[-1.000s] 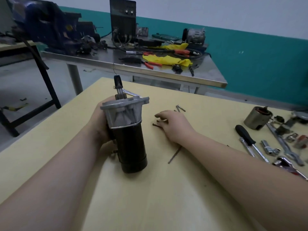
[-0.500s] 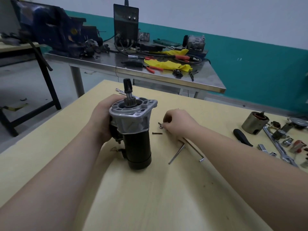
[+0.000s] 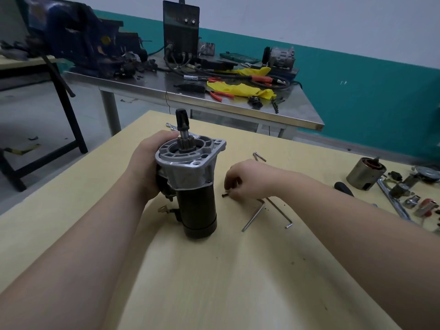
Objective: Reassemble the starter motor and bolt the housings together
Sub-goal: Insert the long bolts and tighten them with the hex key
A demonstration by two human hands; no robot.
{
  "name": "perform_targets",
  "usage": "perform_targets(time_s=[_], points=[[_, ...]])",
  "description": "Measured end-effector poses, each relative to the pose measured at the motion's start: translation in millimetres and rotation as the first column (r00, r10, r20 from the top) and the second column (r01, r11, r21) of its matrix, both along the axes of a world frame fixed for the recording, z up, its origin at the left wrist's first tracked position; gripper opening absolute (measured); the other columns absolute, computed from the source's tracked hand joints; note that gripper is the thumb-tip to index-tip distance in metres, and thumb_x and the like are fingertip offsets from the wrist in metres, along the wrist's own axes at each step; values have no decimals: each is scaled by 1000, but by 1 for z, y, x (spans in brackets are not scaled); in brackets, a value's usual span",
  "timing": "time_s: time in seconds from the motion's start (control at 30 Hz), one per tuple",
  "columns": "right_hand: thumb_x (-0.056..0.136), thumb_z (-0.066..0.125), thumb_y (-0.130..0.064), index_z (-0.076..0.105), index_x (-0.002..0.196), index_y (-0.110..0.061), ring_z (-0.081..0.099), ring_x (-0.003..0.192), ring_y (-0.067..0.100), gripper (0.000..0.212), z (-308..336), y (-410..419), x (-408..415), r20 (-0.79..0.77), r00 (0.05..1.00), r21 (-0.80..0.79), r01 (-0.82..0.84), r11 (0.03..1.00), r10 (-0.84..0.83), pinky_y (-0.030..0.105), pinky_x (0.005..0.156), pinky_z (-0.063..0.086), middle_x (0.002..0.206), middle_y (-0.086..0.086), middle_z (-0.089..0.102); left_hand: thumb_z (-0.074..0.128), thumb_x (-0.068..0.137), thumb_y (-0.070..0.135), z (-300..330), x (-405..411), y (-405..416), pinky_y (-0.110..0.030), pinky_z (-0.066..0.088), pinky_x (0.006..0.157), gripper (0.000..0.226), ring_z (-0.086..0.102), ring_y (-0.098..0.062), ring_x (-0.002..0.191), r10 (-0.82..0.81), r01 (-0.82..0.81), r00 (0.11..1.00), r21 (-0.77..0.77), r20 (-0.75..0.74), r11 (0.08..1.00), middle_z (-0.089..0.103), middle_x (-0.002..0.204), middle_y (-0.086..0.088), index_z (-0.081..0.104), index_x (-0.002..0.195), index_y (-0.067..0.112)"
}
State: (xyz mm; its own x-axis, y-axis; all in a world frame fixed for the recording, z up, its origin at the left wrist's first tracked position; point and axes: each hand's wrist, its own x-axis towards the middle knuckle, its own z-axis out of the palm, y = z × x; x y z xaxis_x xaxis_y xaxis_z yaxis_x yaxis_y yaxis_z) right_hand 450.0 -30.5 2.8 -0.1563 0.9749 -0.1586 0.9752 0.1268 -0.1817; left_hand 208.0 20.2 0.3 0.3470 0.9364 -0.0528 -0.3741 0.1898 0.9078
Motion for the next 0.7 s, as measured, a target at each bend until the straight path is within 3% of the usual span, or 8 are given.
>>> perform_targets(time_s=[0.17,0.27,0.3,0.37,0.43,0.5,0.6,0.7], points=[[101,68,-30,70,104,-25,62,96,18,7,-6,-2,-3,44,999,-7,7,1000,-7,36,88,55,98,-9,65,67,85,36,3,0,-3,-25,60,51,33,76,-11,58,-53,52,997,29,51,998,77,66,6,82,56,30],[102,66,-21,70,102,-15,69,83,11,7,-2,-4,2,-291,946,47,163,986,-143,29,74,54,89,-8,73,67,83,36,4,0,-3,-24,59,52,31,76,-10,58,-49,48,998,33,42,998,77,66,6,82,56,31],[102,66,-16,71,104,-9,70,75,8,8,2,-6,5,-512,836,17,240,971,-198,28,68,56,85,-4,76,66,84,36,4,0,-4,-24,59,52,32,76,-10,58,-45,44,998,31,35,999,77,66,6,82,56,31],[100,67,-4,68,111,0,71,71,15,11,10,-13,8,-853,457,-107,319,942,-252,28,64,56,84,8,78,67,85,36,4,0,-5,-24,60,52,32,76,-11,60,-49,48,998,42,25,998,78,68,5,83,58,30],[98,68,2,62,124,-1,69,73,21,27,16,-21,10,-958,151,-186,322,928,-244,30,65,54,85,15,76,68,86,41,3,-1,-5,-25,61,54,32,77,-13,63,-27,28,1000,63,-15,998,79,72,3,84,62,28],[98,66,4,61,133,-7,66,73,21,37,21,-31,9,-980,-18,-194,309,931,-199,29,65,51,85,15,72,67,89,59,6,-4,-4,-27,62,58,47,77,-19,67,1,0,1000,46,-31,999,79,79,-5,83,68,20],[99,60,4,71,119,-8,65,74,20,26,36,-48,8,-963,-265,-150,339,929,-59,29,69,48,84,11,70,57,89,80,12,-7,-9,-26,61,60,71,73,-22,63,10,-9,1000,37,-28,999,75,74,-8,79,68,16],[100,62,-2,69,102,-14,69,78,21,15,59,-70,6,-923,-371,-81,444,892,101,29,68,52,88,10,74,53,89,85,16,-5,-16,-24,56,54,76,68,-19,54,29,-28,1000,96,-10,995,69,61,-3,75,61,18]])
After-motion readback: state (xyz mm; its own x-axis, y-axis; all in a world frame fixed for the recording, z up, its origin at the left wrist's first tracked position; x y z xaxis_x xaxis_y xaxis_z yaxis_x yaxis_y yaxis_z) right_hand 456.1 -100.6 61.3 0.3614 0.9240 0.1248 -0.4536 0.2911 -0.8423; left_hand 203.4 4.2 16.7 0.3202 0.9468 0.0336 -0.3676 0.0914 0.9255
